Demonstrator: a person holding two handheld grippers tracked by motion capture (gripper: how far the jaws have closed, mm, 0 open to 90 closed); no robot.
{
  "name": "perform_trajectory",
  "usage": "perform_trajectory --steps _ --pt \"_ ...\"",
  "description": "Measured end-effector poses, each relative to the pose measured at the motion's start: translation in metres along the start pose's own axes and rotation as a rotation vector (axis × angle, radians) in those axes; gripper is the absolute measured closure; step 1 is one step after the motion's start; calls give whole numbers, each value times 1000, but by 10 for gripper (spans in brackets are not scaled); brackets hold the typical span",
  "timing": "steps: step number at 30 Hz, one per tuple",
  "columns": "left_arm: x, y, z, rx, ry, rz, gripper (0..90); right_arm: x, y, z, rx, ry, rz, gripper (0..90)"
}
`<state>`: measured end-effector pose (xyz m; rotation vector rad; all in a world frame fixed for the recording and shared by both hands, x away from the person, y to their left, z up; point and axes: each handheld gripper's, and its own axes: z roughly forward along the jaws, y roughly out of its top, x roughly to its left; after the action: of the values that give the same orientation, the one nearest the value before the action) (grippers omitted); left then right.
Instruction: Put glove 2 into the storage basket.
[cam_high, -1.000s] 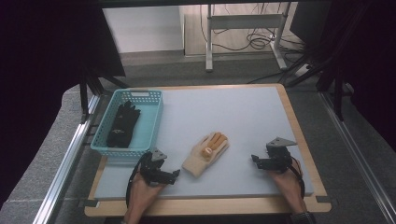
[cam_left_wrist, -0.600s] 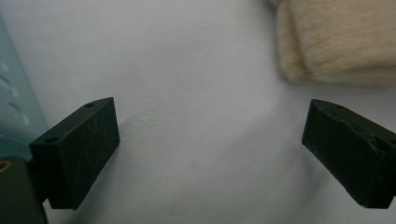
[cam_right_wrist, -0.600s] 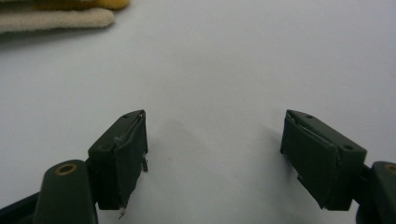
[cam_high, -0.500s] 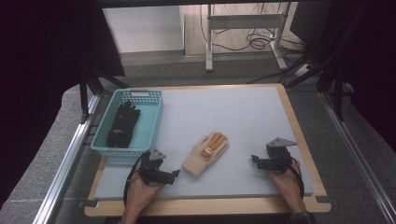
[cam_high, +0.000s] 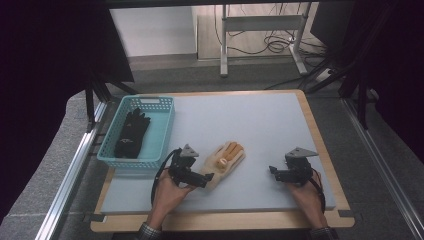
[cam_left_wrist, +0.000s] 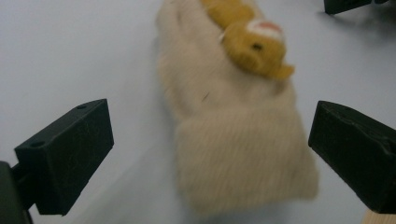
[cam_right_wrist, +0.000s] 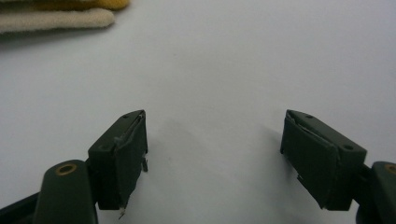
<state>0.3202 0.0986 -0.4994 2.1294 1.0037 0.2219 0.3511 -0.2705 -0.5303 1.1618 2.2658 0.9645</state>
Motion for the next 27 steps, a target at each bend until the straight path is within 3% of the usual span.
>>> perform_trajectory --steps 8,14,17,21,27 --pt "-14 22 39 80 21 43 0 0 0 0 -1 0 0 224" --pt "-17 26 61 143 85 69 11 0 0 0 -1 0 0 224" --pt "-15 25 68 157 86 56 30 0 0 0 -1 0 1 223" --pt "-18 24 68 155 82 74 147 0 0 0 -1 0 1 223" --pt "-17 25 62 152 76 81 441 0 0 0 -1 0 0 224"
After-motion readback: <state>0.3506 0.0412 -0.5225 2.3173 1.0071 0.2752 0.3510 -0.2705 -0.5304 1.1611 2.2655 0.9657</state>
